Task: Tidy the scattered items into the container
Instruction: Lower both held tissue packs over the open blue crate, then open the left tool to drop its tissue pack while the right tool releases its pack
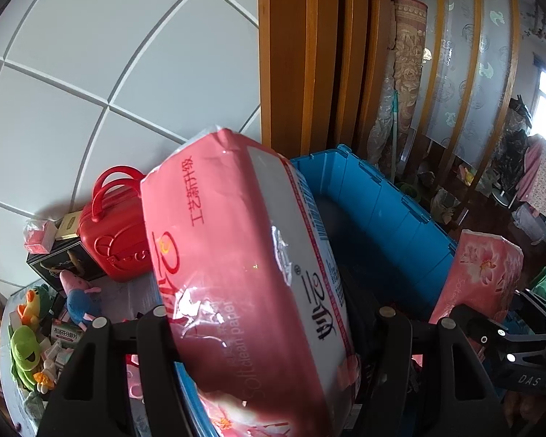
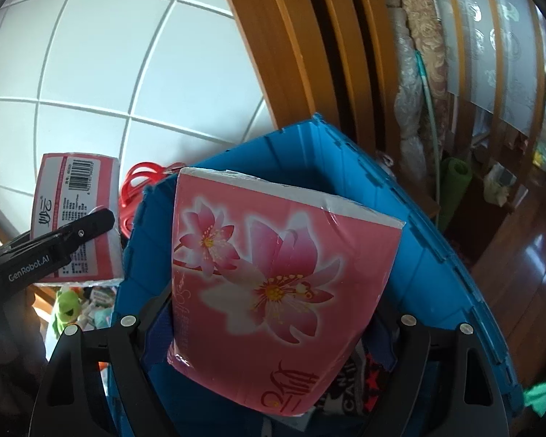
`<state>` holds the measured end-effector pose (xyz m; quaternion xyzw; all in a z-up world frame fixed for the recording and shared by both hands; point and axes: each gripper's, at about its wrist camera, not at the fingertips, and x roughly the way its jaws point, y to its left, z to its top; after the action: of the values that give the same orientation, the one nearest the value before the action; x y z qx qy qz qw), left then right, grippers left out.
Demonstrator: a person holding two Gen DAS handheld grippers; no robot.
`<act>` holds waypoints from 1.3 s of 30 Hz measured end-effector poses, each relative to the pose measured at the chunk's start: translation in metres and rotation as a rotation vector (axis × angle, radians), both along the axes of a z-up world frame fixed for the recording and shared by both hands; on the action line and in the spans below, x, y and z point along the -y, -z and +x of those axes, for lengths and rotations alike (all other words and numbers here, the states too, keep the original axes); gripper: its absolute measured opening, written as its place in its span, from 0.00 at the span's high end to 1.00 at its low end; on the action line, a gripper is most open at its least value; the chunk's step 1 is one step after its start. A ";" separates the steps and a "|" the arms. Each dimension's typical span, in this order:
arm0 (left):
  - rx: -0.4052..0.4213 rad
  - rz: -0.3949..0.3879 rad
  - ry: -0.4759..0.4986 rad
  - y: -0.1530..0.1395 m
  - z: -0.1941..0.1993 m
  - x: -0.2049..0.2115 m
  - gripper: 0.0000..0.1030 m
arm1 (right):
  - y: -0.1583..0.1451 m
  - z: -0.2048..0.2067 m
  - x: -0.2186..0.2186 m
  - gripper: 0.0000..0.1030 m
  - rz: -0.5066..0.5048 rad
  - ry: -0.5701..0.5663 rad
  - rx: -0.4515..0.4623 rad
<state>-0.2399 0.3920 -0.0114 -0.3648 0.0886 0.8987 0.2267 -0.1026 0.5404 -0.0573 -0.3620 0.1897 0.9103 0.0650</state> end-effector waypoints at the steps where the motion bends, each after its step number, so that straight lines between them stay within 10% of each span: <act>1: 0.001 0.001 0.004 0.000 -0.001 -0.001 0.39 | 0.001 -0.001 -0.002 0.17 0.000 0.004 0.002; 13: 0.014 0.028 0.020 -0.003 -0.015 -0.010 0.37 | 0.001 -0.010 -0.012 0.12 -0.003 -0.002 0.012; 17: 0.018 0.064 -0.014 -0.005 -0.022 -0.002 0.00 | -0.001 -0.014 -0.013 0.00 0.021 0.012 -0.002; 39: 0.043 0.064 -0.125 0.006 -0.019 0.051 0.00 | 0.001 -0.029 0.004 0.00 -0.011 -0.069 -0.024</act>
<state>-0.2590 0.3409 -0.0170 -0.3815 0.0319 0.9054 0.1838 -0.1320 0.5368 -0.0583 -0.3577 0.1832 0.9152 0.0293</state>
